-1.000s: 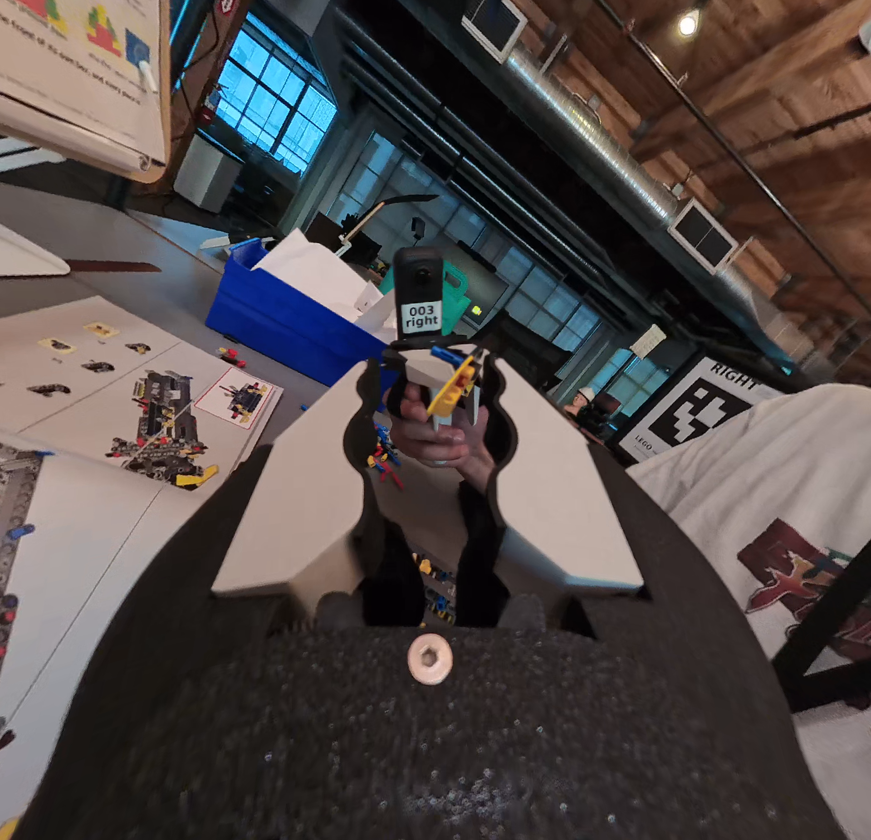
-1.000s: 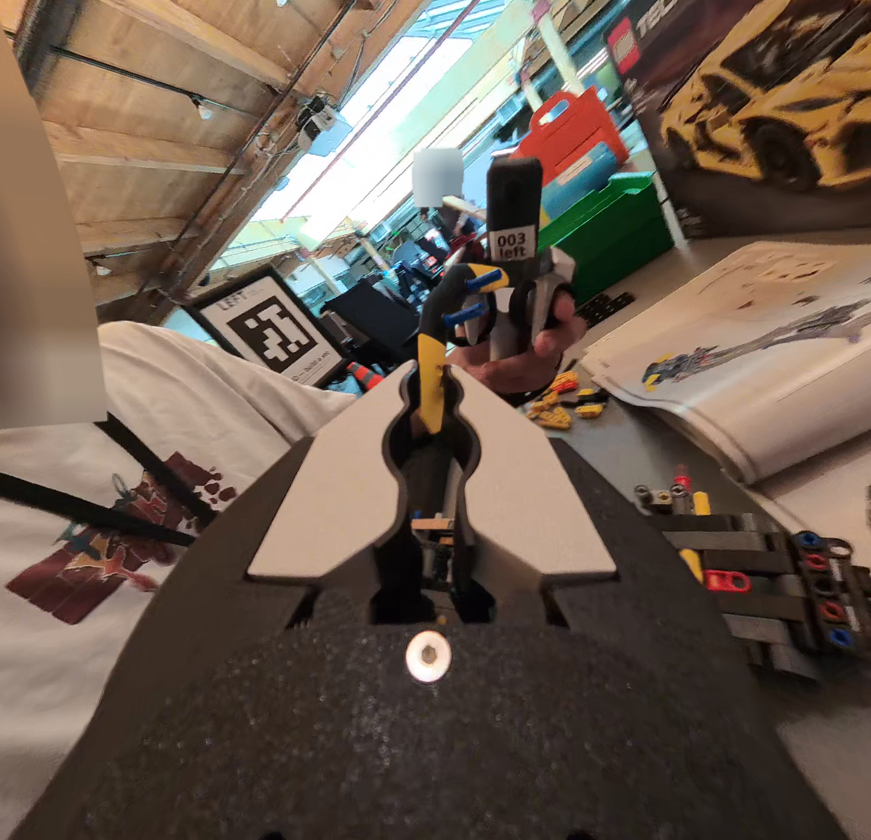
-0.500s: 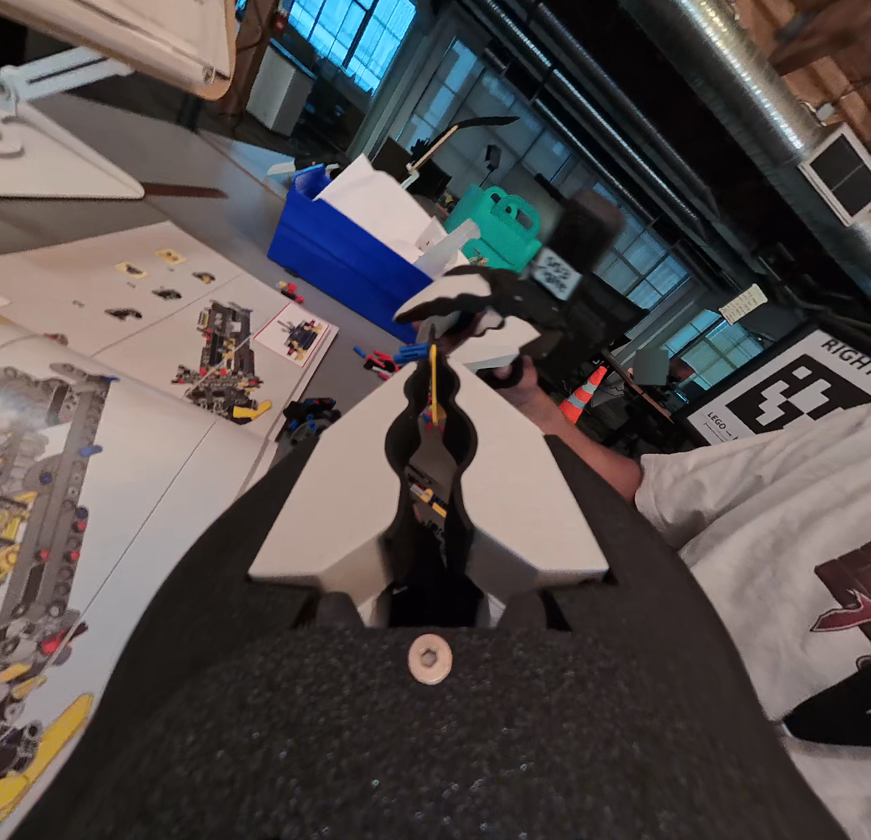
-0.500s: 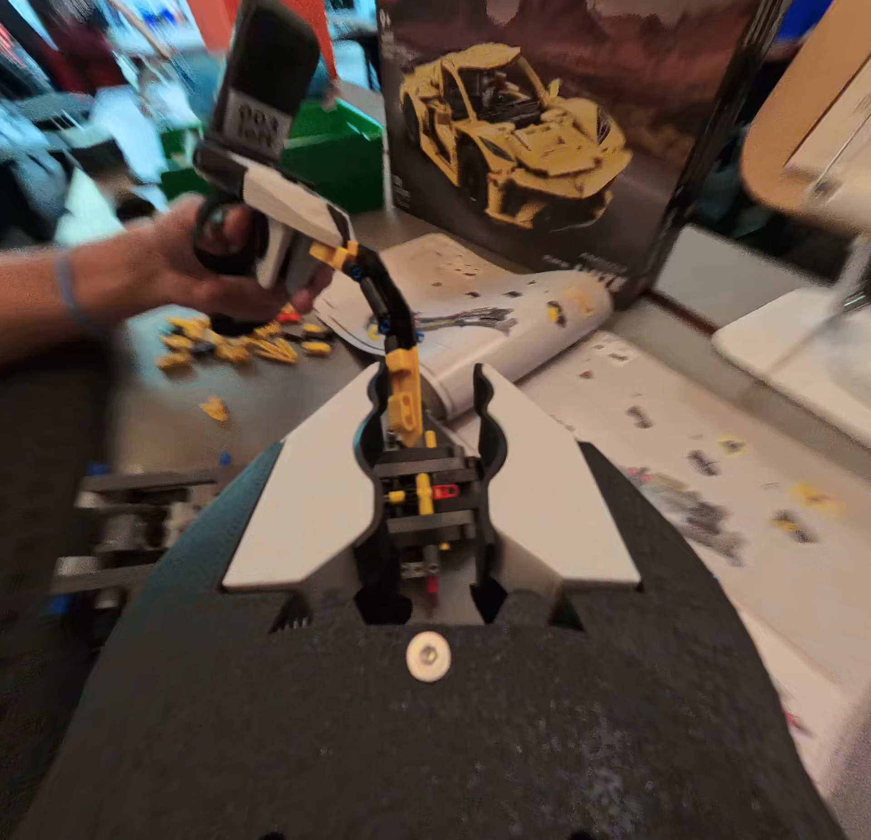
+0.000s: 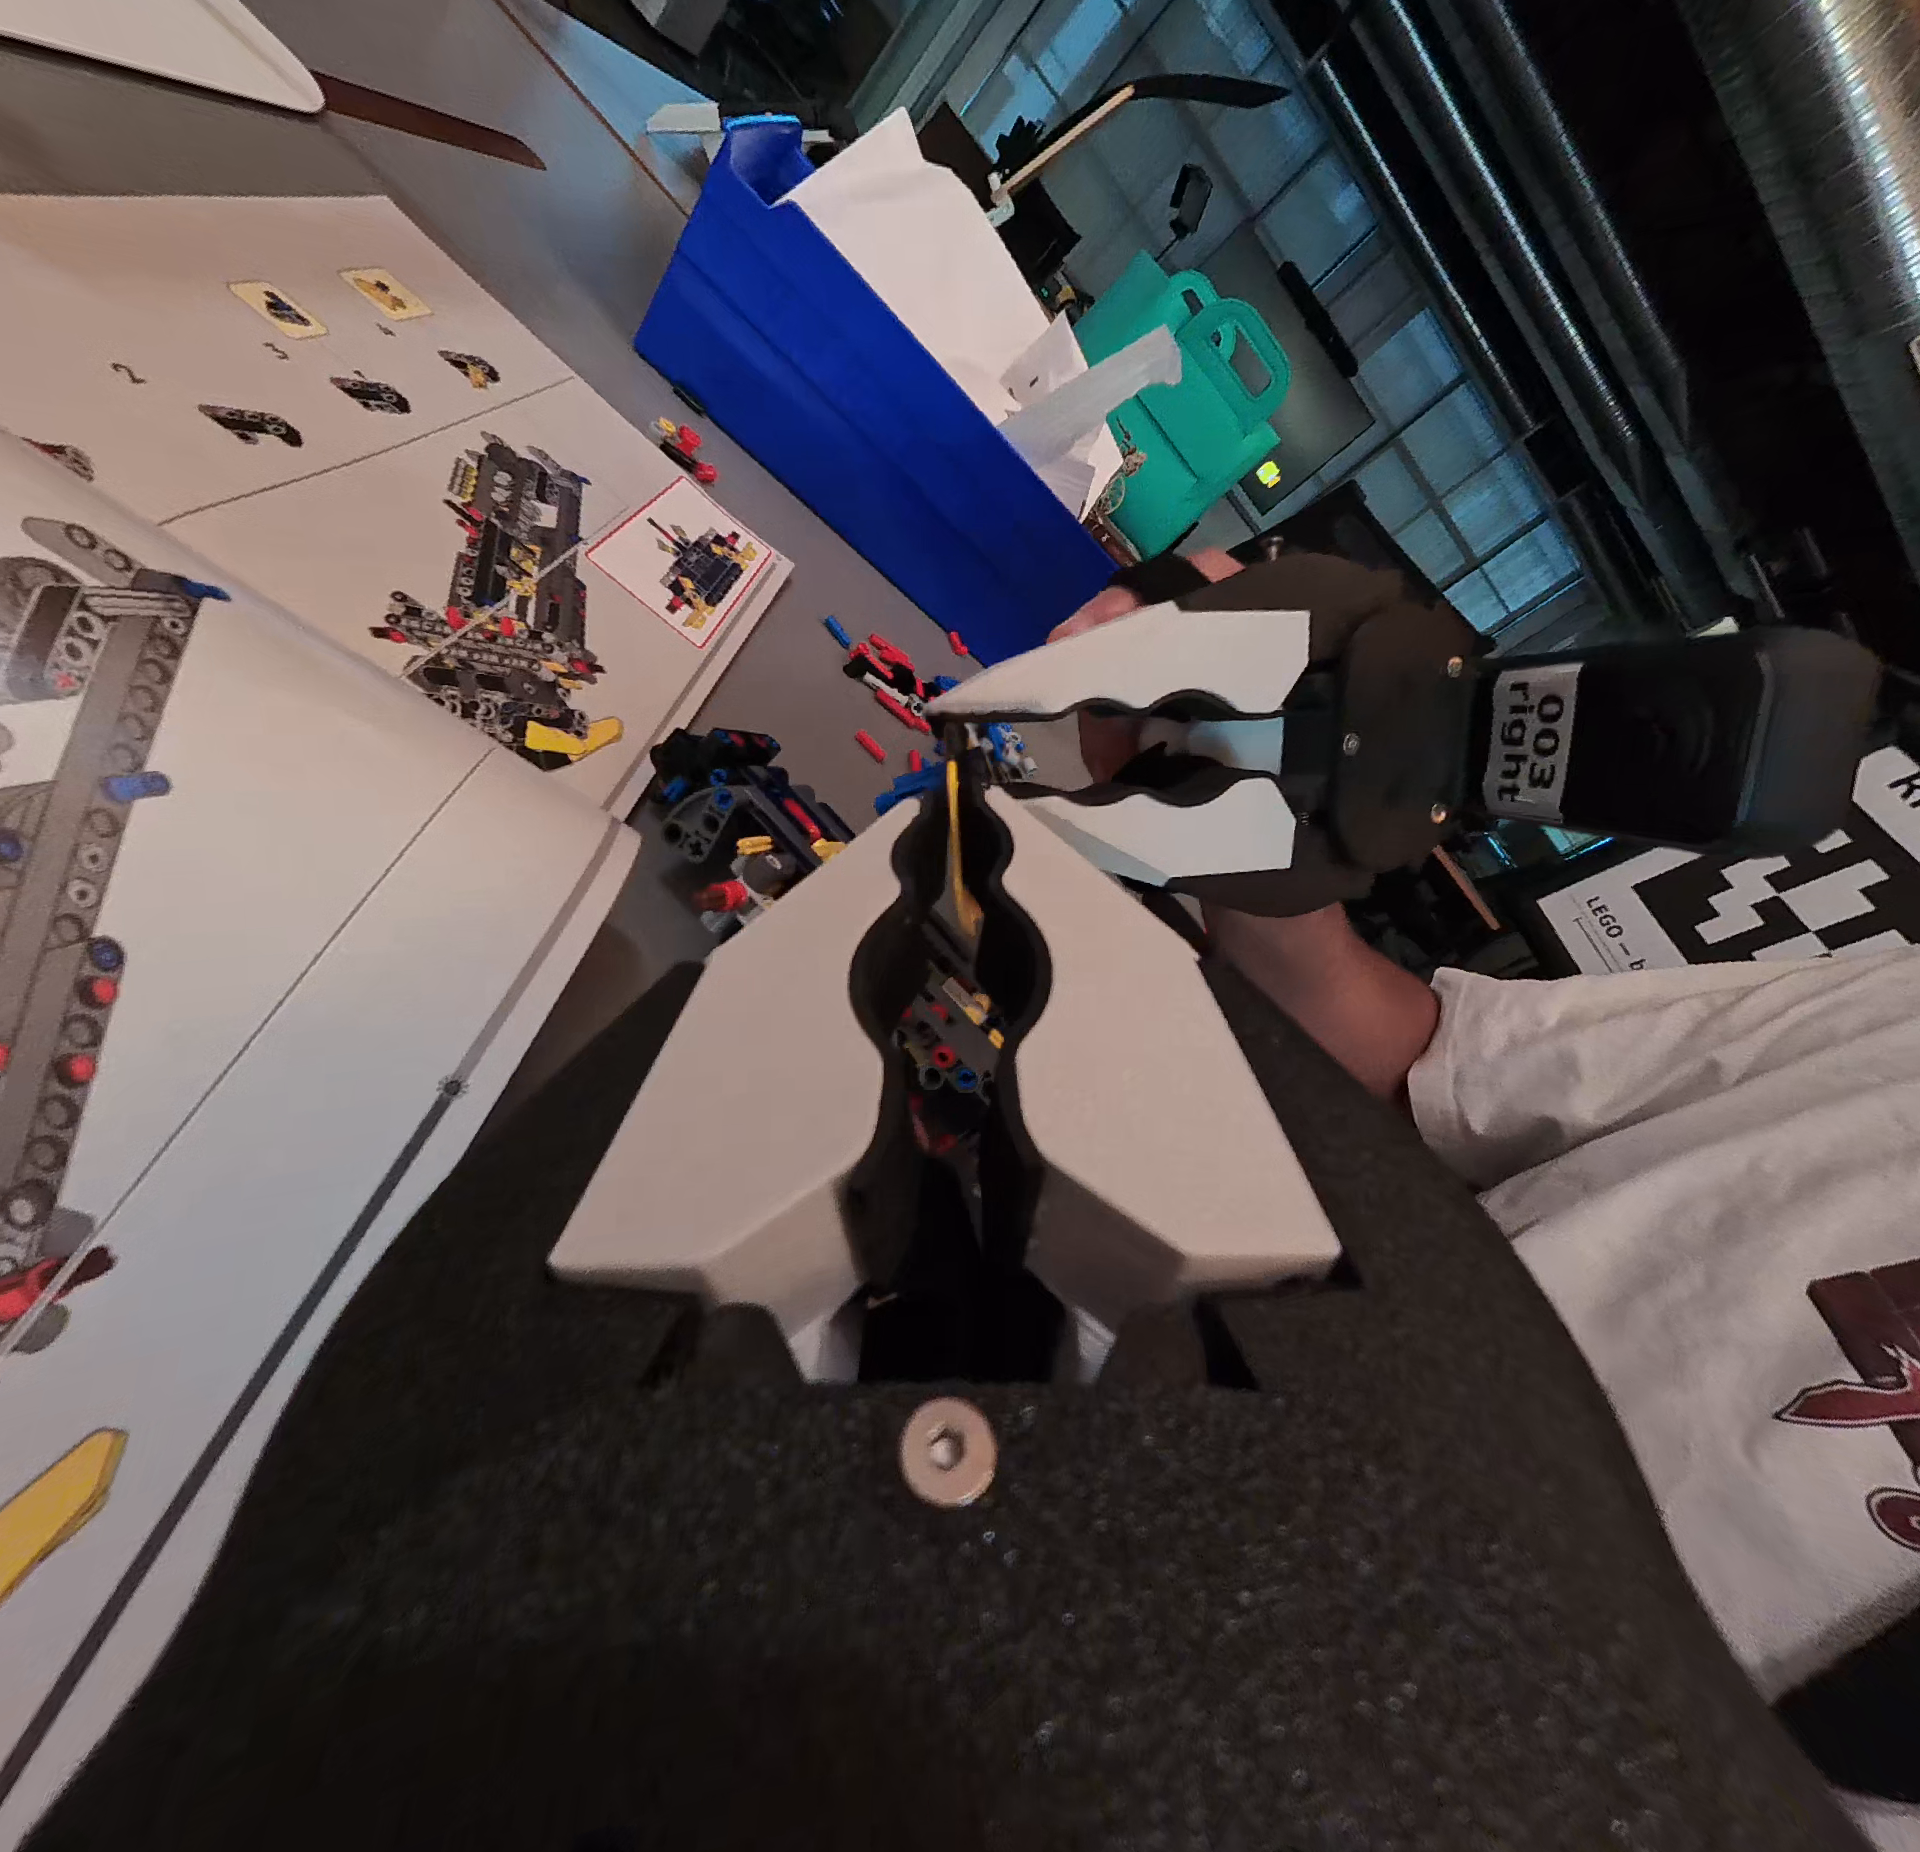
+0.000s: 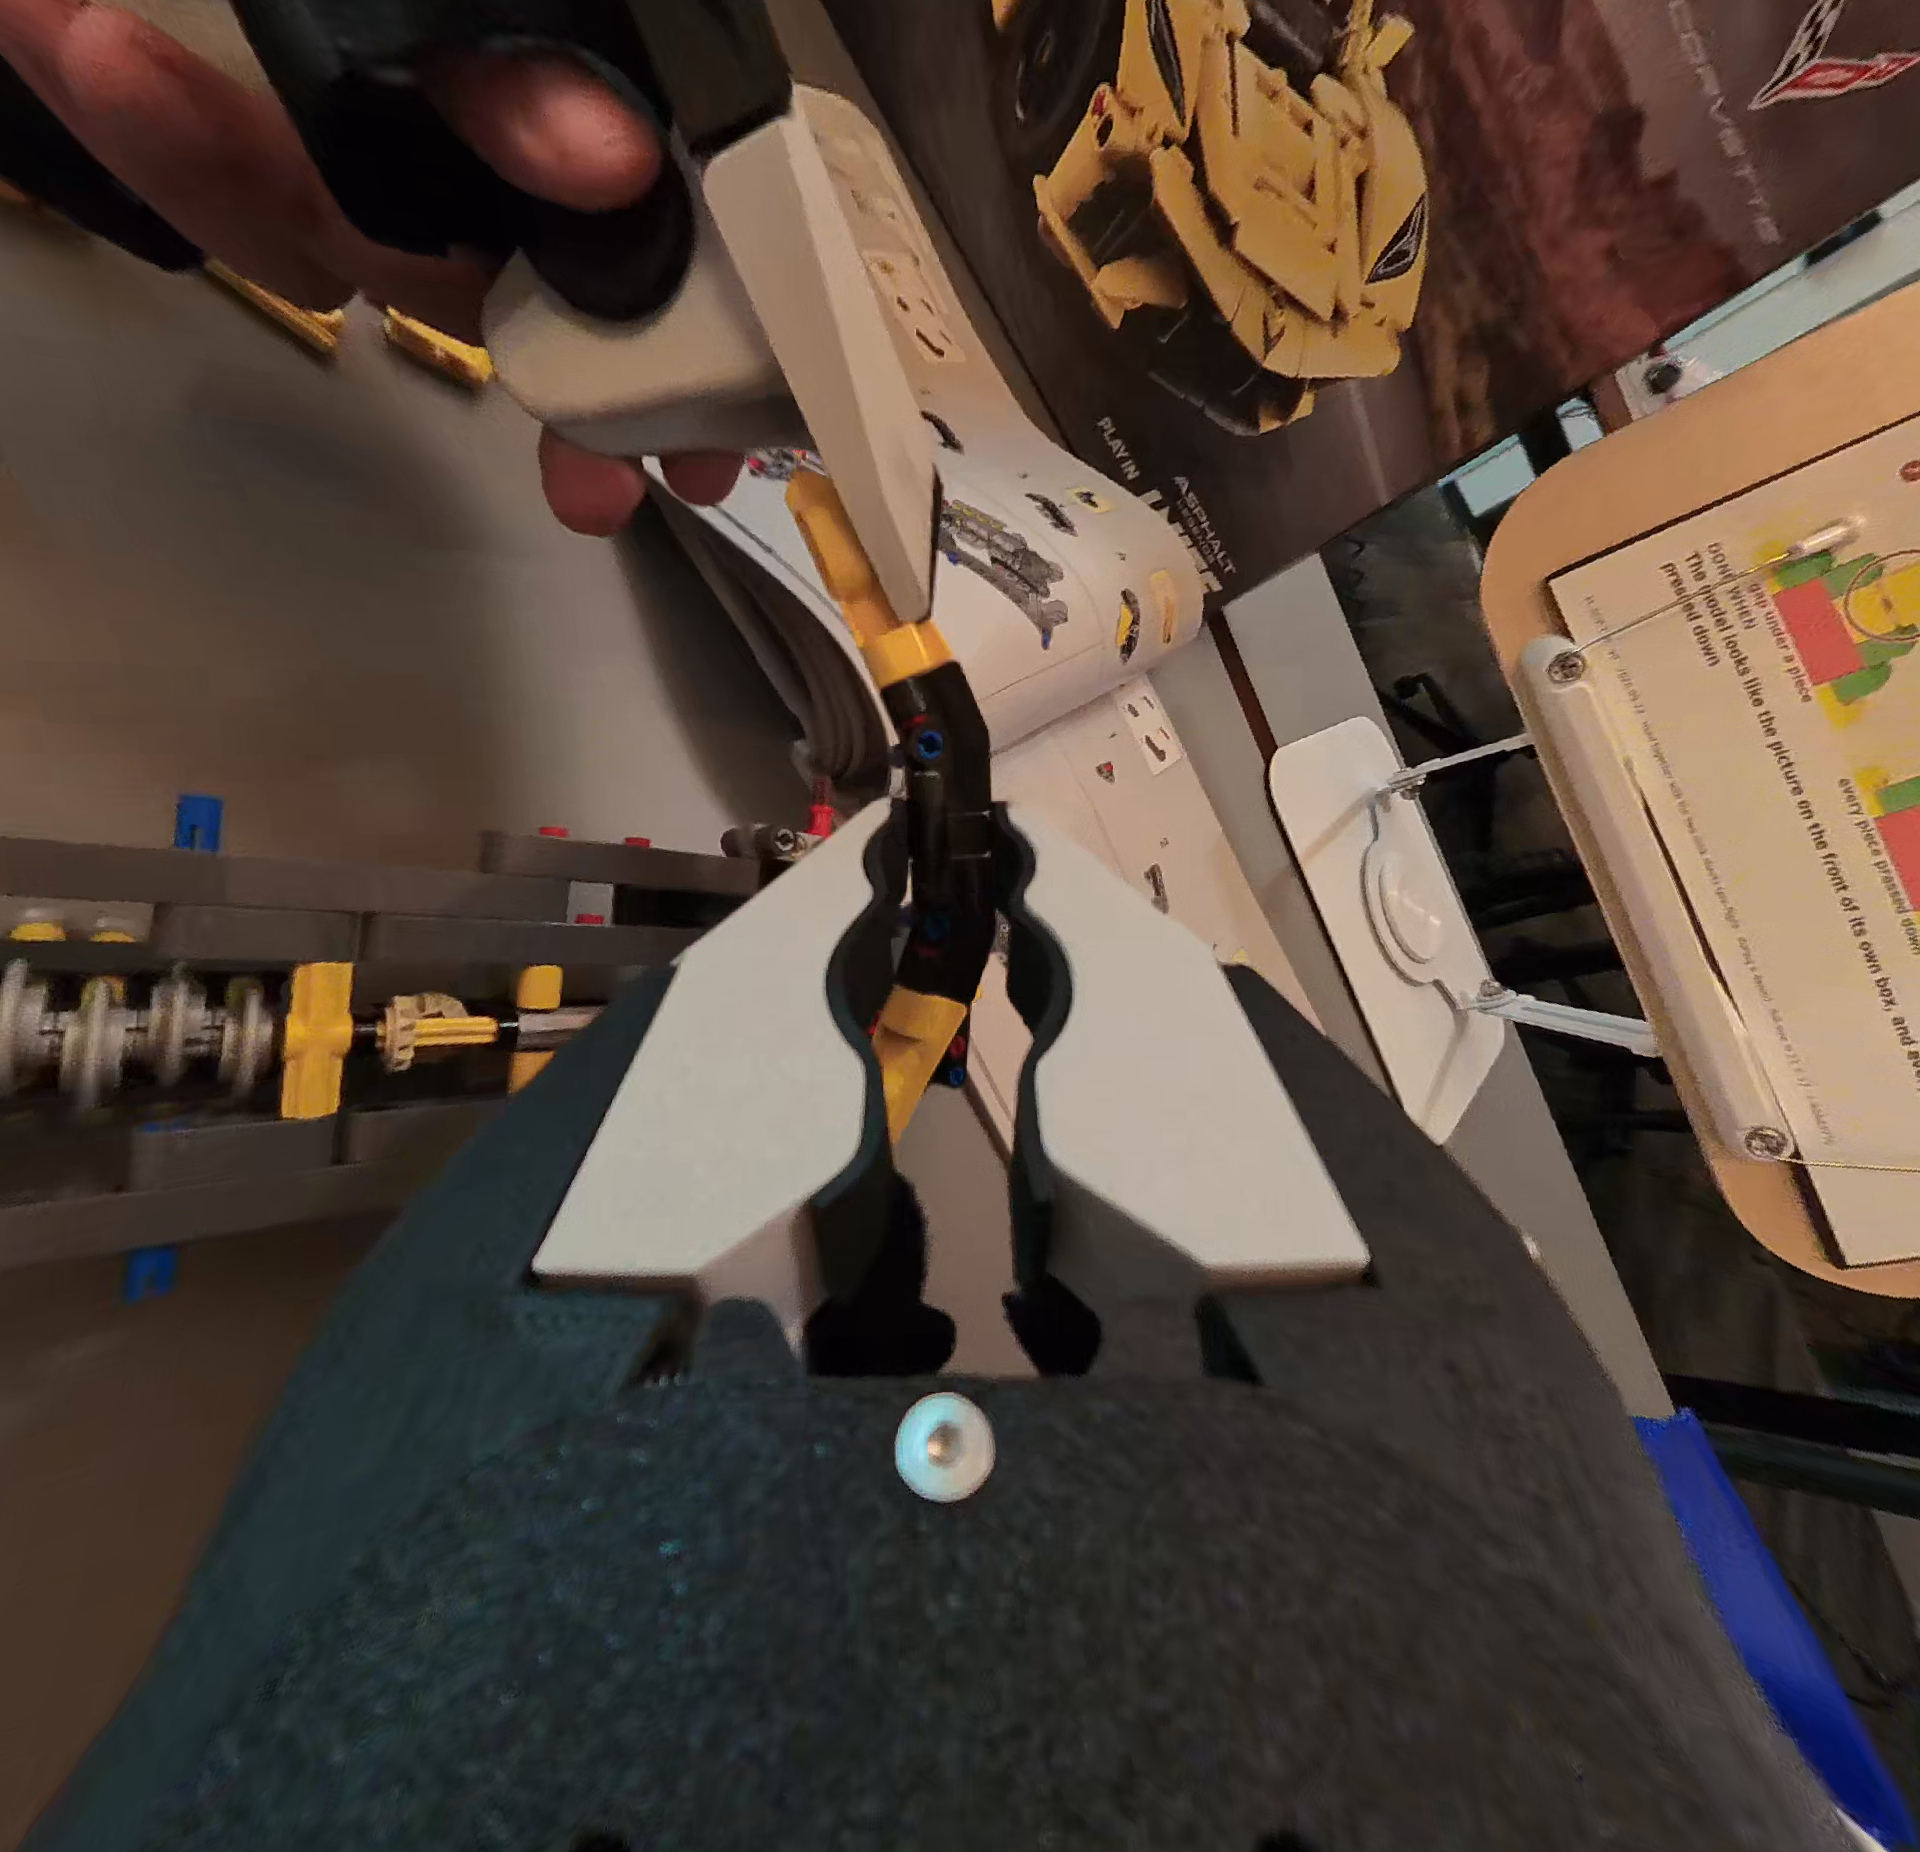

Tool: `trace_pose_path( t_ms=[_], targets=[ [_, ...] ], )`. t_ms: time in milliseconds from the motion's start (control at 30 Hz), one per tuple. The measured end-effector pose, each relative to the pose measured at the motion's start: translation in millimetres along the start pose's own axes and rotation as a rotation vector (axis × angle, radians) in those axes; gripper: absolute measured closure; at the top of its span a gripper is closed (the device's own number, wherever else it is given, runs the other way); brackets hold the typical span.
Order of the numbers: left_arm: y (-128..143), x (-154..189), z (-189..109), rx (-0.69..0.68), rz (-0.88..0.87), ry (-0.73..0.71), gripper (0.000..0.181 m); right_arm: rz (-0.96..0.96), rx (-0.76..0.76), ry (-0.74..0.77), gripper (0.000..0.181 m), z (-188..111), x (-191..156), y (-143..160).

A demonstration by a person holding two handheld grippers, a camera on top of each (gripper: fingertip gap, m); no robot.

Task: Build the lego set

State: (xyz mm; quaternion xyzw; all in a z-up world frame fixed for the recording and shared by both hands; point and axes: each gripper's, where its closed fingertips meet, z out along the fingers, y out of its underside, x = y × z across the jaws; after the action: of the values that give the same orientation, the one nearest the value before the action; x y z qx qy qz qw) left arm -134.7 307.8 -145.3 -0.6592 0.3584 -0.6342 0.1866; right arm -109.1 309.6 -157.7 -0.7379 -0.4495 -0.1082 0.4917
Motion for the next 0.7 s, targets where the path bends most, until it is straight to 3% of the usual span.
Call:
trace_pose_path(
  t_ms=[700],
  targets=[
    [-1.9,10.3,2.1,0.012,0.061,0.04,0.168,0.035,0.014,0.03,0.168,0.8,-0.5,10.2]
  ],
)
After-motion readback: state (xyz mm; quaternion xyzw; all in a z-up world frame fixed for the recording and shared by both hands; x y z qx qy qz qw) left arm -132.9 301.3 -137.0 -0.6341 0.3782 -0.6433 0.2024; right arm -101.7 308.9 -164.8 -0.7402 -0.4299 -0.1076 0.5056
